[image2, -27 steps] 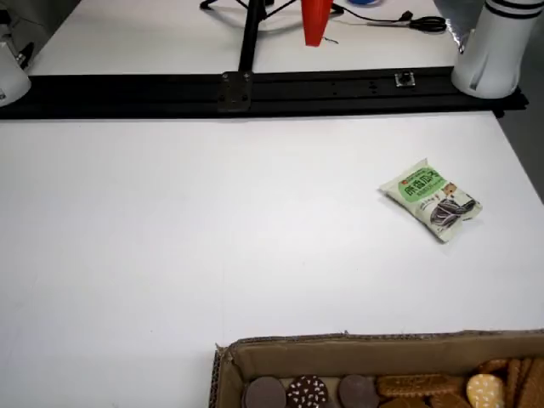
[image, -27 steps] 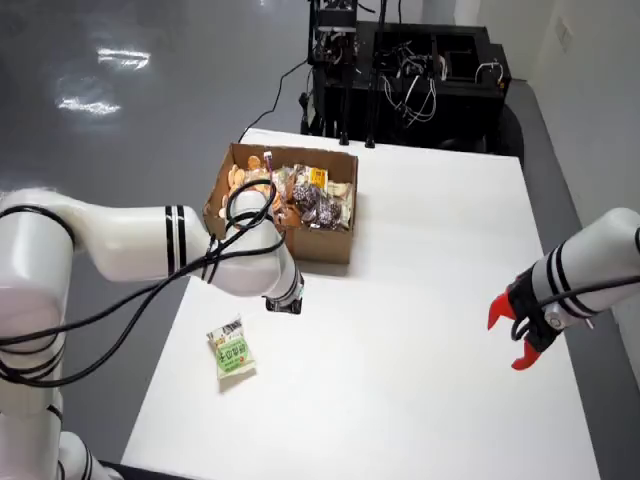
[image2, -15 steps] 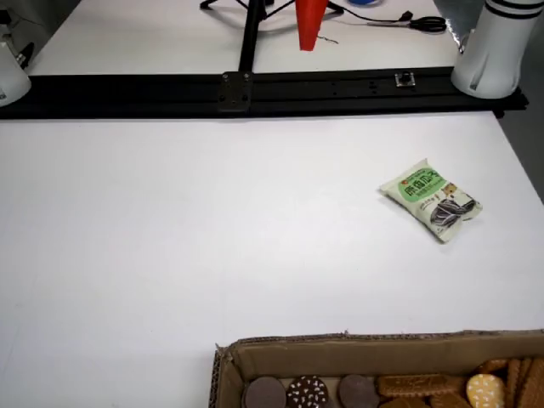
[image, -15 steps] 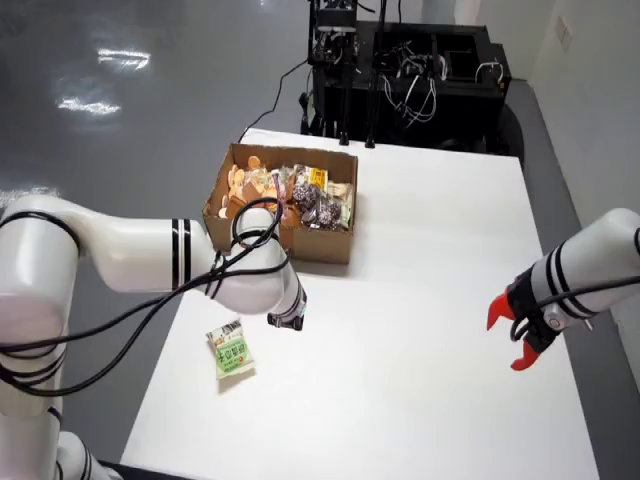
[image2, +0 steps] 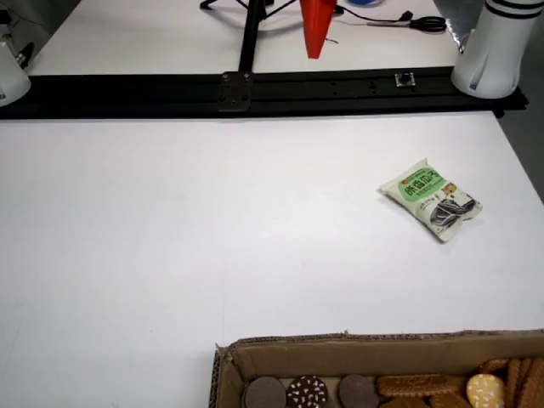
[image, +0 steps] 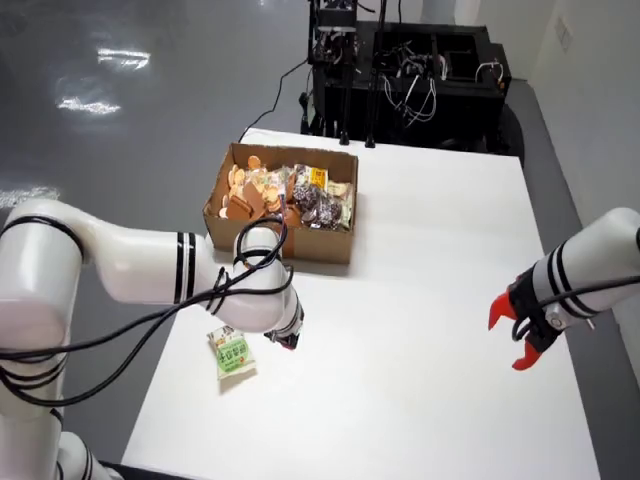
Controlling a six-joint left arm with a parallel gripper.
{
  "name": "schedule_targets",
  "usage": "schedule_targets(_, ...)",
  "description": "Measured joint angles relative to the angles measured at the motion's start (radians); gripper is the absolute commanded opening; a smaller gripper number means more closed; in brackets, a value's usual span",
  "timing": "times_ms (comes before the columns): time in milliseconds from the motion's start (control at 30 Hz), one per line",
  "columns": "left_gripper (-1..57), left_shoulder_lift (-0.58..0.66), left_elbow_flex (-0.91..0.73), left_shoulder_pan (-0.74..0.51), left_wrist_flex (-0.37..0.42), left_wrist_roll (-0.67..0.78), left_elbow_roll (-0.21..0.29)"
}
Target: Grasp a snack and put it in the bin.
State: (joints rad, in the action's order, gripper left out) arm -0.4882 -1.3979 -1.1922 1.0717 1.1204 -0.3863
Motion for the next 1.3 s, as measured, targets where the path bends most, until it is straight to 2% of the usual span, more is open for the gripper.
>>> schedule_targets(267, 22.0, 0.023, -0.043, -0.015, -0.007, -0.169, -0.007)
schedule_targets(500, 27.8, 0.016, -0.069, -0.053, -0.046, -0.367, -0.007)
schedule_targets(967, 31.9, -0.076, -0.116, -0.107, -0.092, -0.665, 0.002)
schedule_targets(1300, 33.7, -0.123, -0.131, -0.099, -0.106, -0.746, 0.003)
